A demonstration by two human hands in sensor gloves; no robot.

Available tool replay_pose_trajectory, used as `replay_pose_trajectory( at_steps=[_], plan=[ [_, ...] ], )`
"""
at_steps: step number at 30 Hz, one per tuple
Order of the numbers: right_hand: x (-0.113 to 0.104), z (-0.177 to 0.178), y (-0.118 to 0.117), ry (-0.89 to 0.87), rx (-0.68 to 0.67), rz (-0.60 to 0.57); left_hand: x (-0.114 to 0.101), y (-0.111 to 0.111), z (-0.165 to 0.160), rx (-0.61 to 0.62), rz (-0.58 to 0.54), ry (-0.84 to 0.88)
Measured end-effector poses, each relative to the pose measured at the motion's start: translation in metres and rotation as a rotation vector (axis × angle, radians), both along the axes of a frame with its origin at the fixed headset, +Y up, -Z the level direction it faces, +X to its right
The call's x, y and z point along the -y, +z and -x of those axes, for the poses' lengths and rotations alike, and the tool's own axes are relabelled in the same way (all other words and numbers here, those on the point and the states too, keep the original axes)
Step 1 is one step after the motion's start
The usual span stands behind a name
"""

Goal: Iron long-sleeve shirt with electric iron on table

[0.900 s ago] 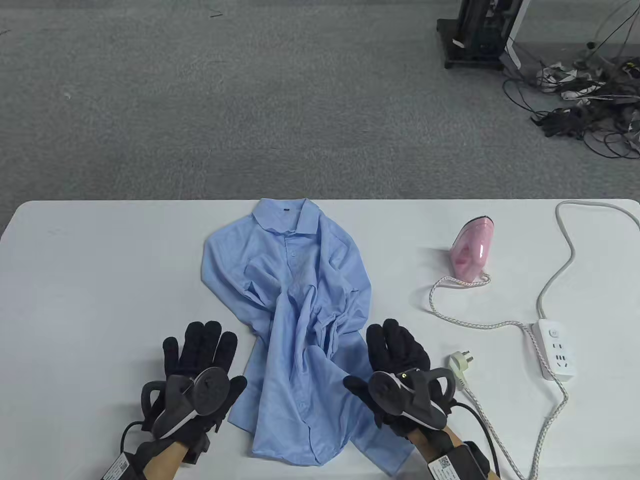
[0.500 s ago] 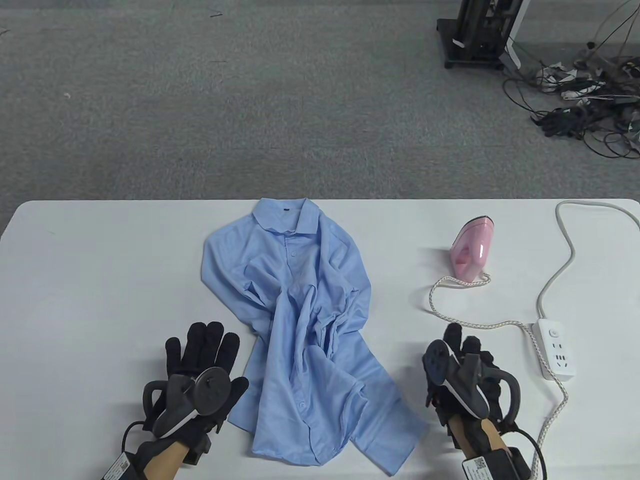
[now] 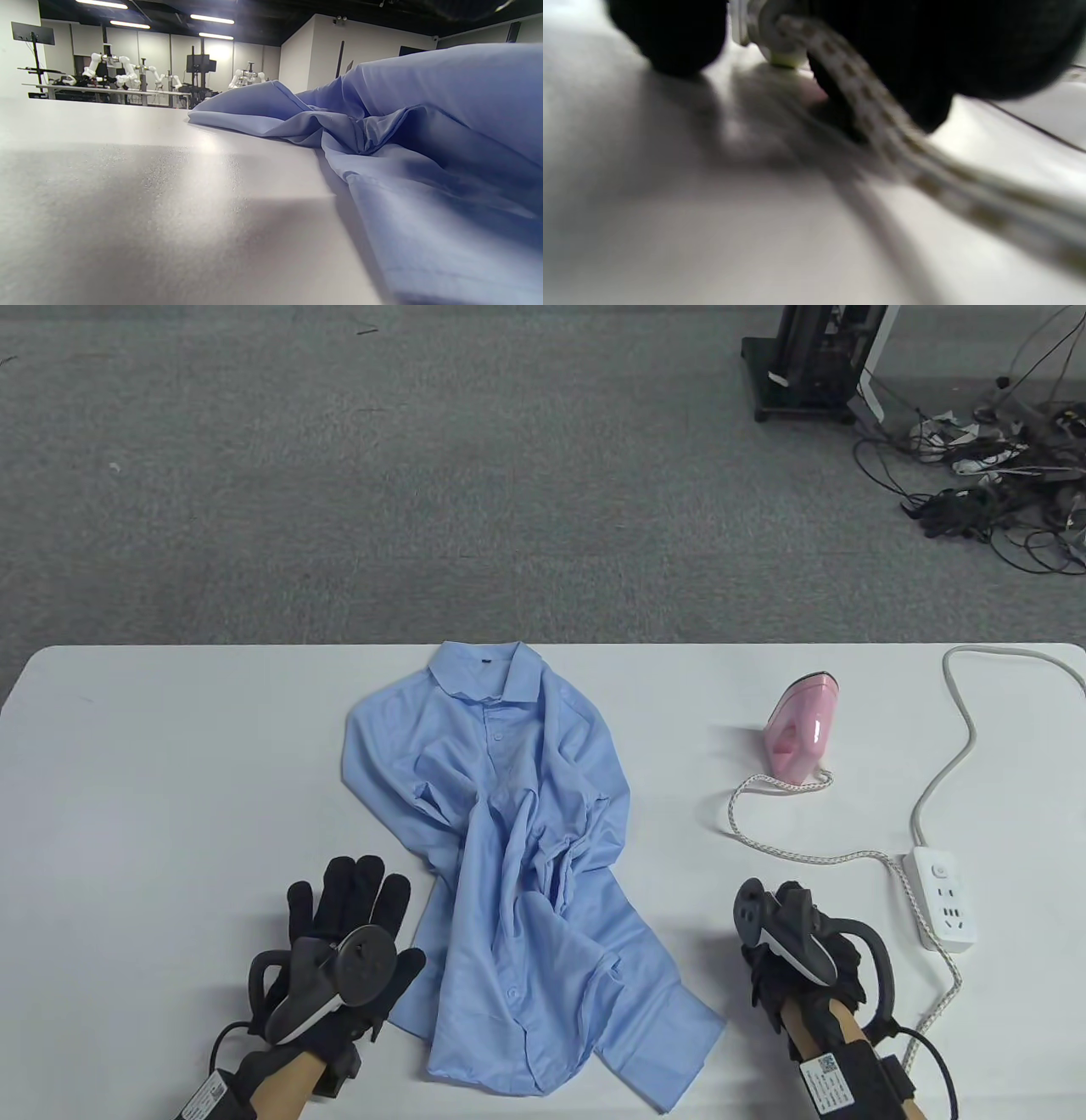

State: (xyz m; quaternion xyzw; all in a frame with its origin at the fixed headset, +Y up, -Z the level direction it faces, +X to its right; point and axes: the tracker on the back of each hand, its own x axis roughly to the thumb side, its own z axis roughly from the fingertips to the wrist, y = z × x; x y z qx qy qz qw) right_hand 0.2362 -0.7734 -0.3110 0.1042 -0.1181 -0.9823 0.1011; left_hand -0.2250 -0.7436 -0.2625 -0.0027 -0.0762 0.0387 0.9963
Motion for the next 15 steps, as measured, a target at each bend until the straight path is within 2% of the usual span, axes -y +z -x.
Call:
replay_pose_trajectory(
  at_steps=[4, 7, 10, 11, 12, 15],
  plan=[
    [0.000, 0.001, -0.005, 0.023, -0.023, -0.021, 0.001, 0.000, 0.000, 0.002, 0.014, -0.002],
    [-0.007, -0.003, -0.004, -0.052, -0.032, -0.057, 0.000, 0.000, 0.003, -0.005, 0.018, 0.014],
    [-0.048, -0.018, 0.009, -0.234, -0.055, -0.266, -0.001, 0.000, 0.005, -0.008, 0.017, 0.023],
    [-0.054, -0.020, 0.011, -0.254, -0.055, -0.293, -0.001, -0.001, 0.005, -0.008, 0.019, 0.024],
    [-0.075, -0.032, 0.020, -0.332, -0.036, -0.401, -0.001, -0.001, 0.005, -0.008, 0.023, 0.027],
    [-0.106, -0.064, 0.033, -0.452, 0.039, -0.555, 0.000, -0.002, 0.006, -0.008, 0.036, 0.031]
  ],
)
